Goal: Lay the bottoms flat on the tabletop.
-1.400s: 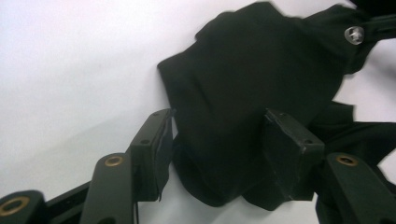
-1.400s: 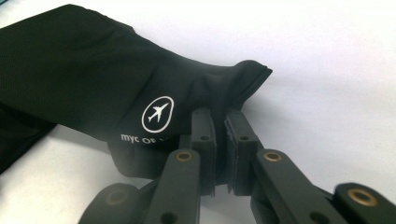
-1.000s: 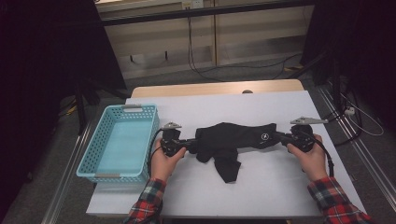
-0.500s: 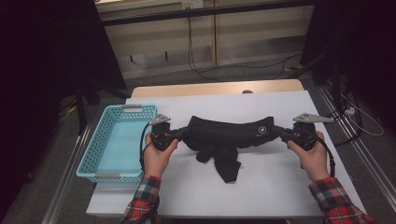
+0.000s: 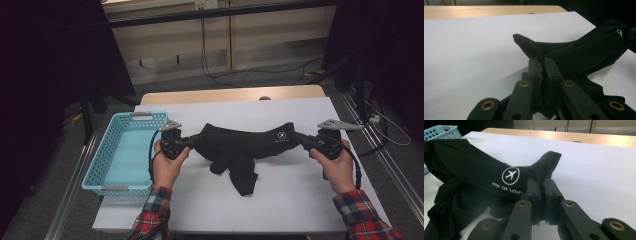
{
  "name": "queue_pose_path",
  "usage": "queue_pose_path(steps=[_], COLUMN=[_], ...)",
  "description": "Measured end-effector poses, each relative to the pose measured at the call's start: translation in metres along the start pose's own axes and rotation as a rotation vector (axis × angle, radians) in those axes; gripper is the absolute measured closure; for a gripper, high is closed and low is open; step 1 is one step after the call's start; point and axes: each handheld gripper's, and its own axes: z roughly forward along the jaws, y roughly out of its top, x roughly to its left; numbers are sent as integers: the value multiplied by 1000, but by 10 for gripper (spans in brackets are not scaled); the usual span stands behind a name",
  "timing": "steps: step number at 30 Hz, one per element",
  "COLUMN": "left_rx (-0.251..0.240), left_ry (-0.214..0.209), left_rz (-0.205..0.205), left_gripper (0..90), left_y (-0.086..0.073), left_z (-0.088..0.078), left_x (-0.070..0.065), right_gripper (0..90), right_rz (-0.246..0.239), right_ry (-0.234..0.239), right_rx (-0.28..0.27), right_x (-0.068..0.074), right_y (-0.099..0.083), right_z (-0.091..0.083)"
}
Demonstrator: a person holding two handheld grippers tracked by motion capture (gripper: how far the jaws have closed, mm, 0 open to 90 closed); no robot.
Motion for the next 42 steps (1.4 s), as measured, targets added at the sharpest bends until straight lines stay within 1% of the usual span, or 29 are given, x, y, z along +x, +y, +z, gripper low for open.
queue_pose_path(steps=[3, 6, 10, 12, 13, 15, 18, 22, 25, 28, 29, 31, 32, 33, 34, 35, 36, 37, 38, 39, 40, 41, 42], left_rx=[12, 21, 26, 31, 30, 26, 25, 24, 36, 31, 30, 3, -12, -29, -51, -81, -94, -82, -58, -44, -44, -17, -17], left_ry=[-7, -5, -3, 3, 4, 10, 12, 17, 21, 24, 30, 43, 49, 61, 83, 116, 145, 162, 174, 174, 174, 145, 145], left_rz=[-2, 2, 10, 20, 22, 24, 18, 19, 21, 11, 11, 9, 11, 11, 15, 25, 18, -14, -16, 2, 2, 0, 0], left_gripper=[853, 854, 856, 856, 856, 856, 856, 857, 857, 857, 857, 859, 860, 860, 859, 851, 807, 613, 420, 382, 348, 285, 262], left_y=[1, 4, 10, 14, 16, 21, 27, 31, 36, 50, 56, 73, 83, 93, 103, 110, 114, 115, 114, 111, 111, 102, 102], left_z=[0, -1, -3, -4, -4, -4, -3, 1, 4, 9, 11, 15, 18, 22, 27, 32, 38, 45, 50, 54, 54, 60, 60], left_x=[1, 2, 4, 4, 4, 4, 5, 3, 7, 13, 15, 23, 26, 30, 34, 37, 39, 41, 41, 39, 39, 37, 37], right_gripper=[853, 853, 854, 854, 854, 854, 854, 855, 855, 856, 857, 858, 860, 860, 858, 845, 780, 628, 511, 459, 459, 371, 364], right_rz=[3, 3, 1, 7, 2, -8, -5, -12, -17, -18, -22, -22, -11, -24, -68, -39, 11, 36, 33, 34, 34, 20, -13], right_ry=[1, 1, 7, 12, 12, 7, 0, -13, -19, -24, -29, -39, -53, -89, -148, -156, -143, -162, -184, -201, -201, -213, -204], right_rx=[-3, -1, -5, -8, -10, -6, -20, -23, -21, -10, -4, 4, -1, -4, -20, -53, -80, -96, -85, -70, -70, -18, 3], right_x=[0, 0, -1, -1, -1, 0, -2, -3, -7, -11, -12, -16, -19, -22, -25, -30, -33, -32, -31, -28, -28, -21, -17], right_y=[0, 0, 3, 5, 6, 8, 14, 23, 29, 38, 43, 55, 65, 77, 92, 106, 118, 126, 129, 128, 128, 120, 113], right_z=[0, 2, 2, 2, 2, 3, 3, 4, 7, 14, 18, 29, 36, 44, 52, 60, 69, 76, 83, 88, 88, 94, 95])
